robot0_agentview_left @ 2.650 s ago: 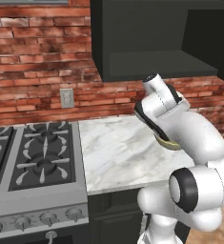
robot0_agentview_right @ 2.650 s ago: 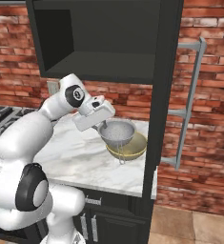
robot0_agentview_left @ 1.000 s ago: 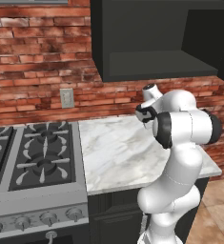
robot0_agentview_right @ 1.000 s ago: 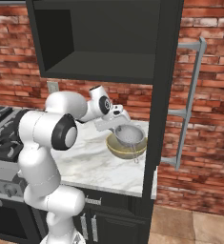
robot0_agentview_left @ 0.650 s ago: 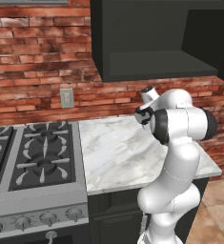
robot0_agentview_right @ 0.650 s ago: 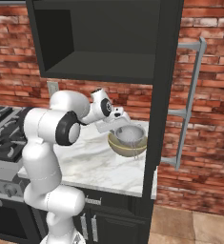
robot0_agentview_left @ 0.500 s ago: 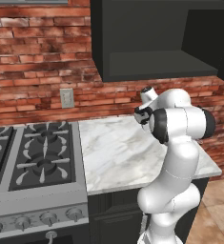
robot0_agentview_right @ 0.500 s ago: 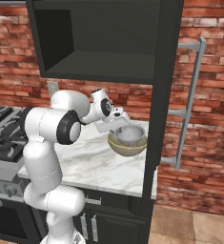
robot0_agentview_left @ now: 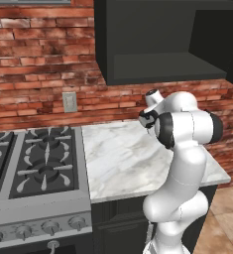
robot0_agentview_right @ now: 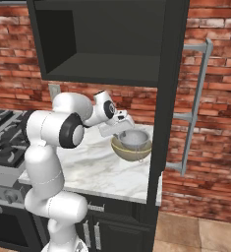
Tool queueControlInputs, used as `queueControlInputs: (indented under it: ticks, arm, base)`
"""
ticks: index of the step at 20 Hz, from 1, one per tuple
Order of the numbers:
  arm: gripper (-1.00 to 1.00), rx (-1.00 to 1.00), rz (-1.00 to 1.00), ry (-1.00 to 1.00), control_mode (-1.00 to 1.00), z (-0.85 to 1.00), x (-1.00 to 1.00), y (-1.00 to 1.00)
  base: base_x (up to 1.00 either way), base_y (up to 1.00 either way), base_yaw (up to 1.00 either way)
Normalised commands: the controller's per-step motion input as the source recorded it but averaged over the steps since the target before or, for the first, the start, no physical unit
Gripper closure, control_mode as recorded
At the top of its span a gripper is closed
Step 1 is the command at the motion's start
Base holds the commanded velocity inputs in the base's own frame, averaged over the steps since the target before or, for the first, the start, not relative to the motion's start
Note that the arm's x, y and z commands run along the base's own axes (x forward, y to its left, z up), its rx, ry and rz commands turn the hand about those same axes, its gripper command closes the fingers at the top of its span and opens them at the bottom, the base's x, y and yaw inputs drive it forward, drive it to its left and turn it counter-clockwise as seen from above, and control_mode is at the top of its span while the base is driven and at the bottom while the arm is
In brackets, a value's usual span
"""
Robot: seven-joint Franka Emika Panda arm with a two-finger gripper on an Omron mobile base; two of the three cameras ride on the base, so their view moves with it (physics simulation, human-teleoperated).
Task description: Open the cabinet and setup a tea strainer by placing it in the bowl upright.
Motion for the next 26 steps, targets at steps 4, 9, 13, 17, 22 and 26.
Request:
queueControlInputs:
  ticks: [4, 9, 13, 17, 22, 26]
  arm:
    - [1.0, 0.0, 0.0, 0.0, -1.0, 0.0, -0.25, 0.0]
    - [1.0, 0.0, 0.0, -0.01, -1.0, 0.0, -0.32, 0.0]
    - [1.0, 0.0, 0.0, -0.02, -1.0, 0.0, -0.2, 0.0]
    - [1.0, 0.0, 0.0, 0.0, -1.0, 0.0, -0.16, 0.01]
    - [1.0, 0.0, 0.0, 0.0, -1.0, 0.0, -0.04, 0.05]
    - [1.0, 0.0, 0.0, -0.01, -1.0, 0.0, 0.01, 0.02]
  base:
    - [0.0, 0.0, 0.0]
    - [0.0, 0.0, 0.0]
    - [0.0, 0.0, 0.0]
    - [0.0, 0.0, 0.0]
    - [0.0, 0.0, 0.0]
    - [0.0, 0.0, 0.0]
